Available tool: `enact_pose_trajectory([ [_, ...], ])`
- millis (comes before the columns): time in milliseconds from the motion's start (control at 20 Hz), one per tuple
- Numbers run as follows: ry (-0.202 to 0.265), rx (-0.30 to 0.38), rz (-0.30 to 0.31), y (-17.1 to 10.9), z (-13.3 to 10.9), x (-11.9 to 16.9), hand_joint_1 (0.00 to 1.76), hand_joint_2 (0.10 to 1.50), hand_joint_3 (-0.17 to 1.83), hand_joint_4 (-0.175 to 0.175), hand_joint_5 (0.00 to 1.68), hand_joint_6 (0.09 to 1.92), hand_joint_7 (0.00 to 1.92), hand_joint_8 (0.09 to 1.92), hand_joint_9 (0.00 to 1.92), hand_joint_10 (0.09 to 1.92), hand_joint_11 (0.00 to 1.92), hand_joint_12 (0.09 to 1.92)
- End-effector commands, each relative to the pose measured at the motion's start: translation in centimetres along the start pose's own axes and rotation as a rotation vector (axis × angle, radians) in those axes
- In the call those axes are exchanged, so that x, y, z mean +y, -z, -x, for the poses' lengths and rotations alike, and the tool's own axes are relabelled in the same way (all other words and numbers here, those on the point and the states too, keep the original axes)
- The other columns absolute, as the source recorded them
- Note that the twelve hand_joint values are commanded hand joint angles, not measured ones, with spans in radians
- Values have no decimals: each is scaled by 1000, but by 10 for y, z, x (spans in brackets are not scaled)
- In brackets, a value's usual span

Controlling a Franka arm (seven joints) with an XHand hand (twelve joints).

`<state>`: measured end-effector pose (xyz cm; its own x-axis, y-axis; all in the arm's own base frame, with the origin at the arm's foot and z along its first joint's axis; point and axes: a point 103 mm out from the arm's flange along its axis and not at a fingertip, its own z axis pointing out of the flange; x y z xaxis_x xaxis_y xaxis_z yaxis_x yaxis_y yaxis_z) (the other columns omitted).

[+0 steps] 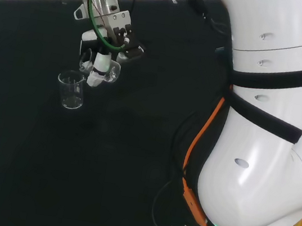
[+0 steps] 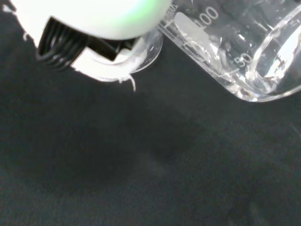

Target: Pour the water from the handheld beaker into the one on the table.

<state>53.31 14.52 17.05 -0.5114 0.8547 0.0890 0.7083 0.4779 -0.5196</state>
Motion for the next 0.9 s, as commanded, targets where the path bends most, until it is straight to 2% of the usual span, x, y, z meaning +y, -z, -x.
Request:
enact_pose_trajectory([
  [50,-25,-39,-23,7,-4,-1,1309,523,1027,-175,1046,1112,1289,993,1365,1007,1024,931],
  [650,-56,-105,-130,11,-14,6,1308,523,1031,-175,1043,1115,1288,1000,1367,1020,1027,932],
  [900,-63,-124,-152,13,-17,7,1308,523,1032,-175,1041,1117,1287,1004,1366,1025,1027,932],
])
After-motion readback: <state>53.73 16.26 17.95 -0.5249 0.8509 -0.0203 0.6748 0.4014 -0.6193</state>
